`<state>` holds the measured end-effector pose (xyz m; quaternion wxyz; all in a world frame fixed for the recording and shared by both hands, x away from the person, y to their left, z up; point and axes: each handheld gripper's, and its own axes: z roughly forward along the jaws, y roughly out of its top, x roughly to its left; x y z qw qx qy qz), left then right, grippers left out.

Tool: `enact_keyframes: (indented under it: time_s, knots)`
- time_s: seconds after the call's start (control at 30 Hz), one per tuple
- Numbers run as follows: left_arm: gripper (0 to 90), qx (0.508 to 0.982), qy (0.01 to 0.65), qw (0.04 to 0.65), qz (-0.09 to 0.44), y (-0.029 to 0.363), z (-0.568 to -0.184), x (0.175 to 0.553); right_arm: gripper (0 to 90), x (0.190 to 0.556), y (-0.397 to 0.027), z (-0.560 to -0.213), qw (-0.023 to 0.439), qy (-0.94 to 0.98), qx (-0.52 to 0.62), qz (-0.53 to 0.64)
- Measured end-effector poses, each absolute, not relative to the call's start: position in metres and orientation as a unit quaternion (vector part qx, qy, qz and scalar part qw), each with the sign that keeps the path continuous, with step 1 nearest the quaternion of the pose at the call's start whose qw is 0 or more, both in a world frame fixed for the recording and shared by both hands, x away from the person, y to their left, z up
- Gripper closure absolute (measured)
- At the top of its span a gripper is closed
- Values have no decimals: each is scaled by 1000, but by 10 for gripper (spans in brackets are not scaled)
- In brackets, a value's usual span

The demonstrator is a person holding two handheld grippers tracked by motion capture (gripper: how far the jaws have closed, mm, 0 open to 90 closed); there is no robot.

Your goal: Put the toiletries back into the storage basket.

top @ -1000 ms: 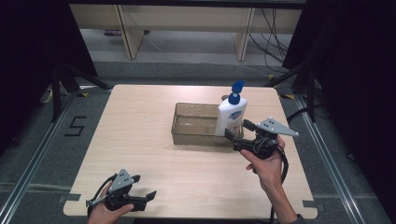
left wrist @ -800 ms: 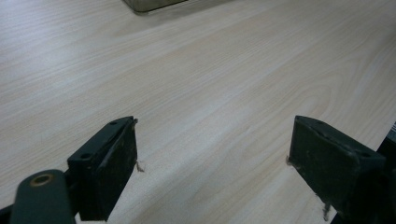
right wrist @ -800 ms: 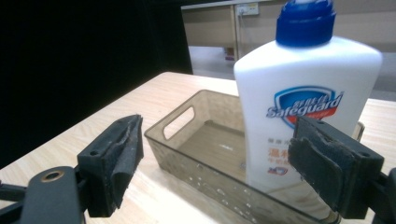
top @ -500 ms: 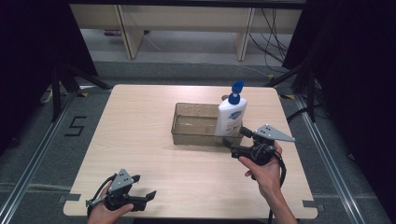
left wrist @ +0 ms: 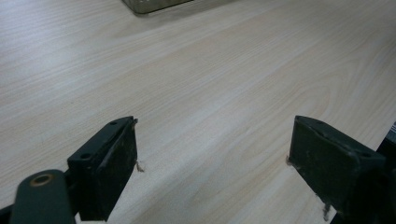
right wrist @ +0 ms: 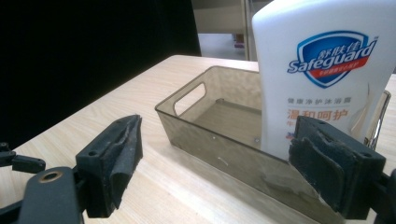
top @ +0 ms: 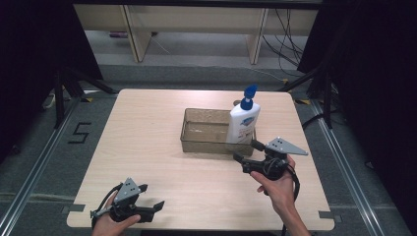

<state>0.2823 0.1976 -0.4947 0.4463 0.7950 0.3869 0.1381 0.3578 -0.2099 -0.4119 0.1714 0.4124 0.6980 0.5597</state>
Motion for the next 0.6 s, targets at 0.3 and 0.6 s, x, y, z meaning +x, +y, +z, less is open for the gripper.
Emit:
enact_keyframes:
  time_s: [0.3, 0.6]
  knots:
    - [149, 795, 387, 447, 138, 198, -495, 282, 169, 353, -211, -416, 172, 704, 403, 559]
    - [149, 794, 389, 447, 138, 197, -494, 282, 157, 346, -210, -422, 160, 706, 414, 552]
